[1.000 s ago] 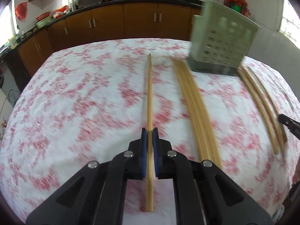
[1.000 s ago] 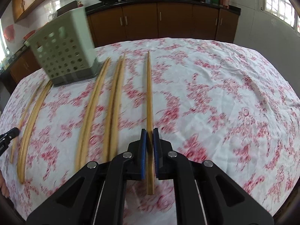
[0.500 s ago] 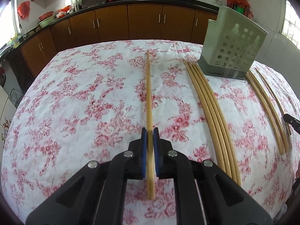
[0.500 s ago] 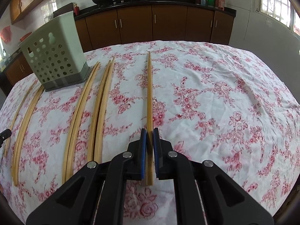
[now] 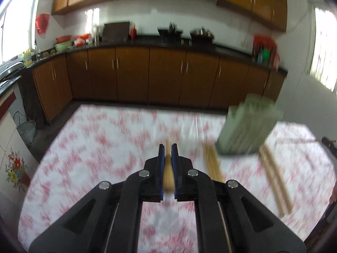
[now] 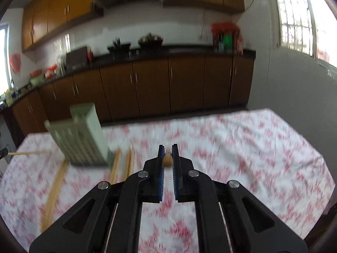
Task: Organize utensils
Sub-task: 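Lift both chopsticks and lower them upright into the green utensil holder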
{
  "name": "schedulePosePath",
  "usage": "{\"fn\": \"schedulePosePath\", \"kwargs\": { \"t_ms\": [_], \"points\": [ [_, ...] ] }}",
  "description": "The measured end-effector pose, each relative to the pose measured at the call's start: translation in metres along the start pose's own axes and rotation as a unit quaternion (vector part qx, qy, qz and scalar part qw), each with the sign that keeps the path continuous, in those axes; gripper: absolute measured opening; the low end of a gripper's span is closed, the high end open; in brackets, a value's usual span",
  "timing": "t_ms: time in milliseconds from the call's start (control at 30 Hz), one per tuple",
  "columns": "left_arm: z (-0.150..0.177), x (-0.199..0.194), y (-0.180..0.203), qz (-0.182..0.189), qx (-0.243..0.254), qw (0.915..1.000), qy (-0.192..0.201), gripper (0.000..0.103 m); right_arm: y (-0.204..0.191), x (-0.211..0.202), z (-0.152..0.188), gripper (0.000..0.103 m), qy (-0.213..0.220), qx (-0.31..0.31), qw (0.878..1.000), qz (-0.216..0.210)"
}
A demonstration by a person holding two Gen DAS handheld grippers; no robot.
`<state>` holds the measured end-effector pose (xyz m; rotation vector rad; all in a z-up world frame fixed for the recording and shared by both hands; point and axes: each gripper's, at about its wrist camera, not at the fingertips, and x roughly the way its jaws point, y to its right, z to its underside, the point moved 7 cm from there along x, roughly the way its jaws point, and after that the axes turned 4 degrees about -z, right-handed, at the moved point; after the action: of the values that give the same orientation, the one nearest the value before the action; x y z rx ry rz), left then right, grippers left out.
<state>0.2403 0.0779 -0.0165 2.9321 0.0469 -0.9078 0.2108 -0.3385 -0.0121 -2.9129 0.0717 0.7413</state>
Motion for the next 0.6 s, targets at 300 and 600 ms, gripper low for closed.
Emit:
{"fn": "schedulePosePath", "kwargs": {
  "t_ms": [300,600],
  "points": [
    [-0.048,-0.011,-0.012,-0.006,-0.018,0.9993,0.032,0.008,-0.005,0.002,-0.036,0.008,0.036,0.002,0.999,0.001],
    [-0.133,-0.079,0.041,0.065,-0.018,0.9883,0.137,0.008,-0.05,-0.066,-0.138,0.008,0.193,0.034,0.976,-0.092]
  ]
}}
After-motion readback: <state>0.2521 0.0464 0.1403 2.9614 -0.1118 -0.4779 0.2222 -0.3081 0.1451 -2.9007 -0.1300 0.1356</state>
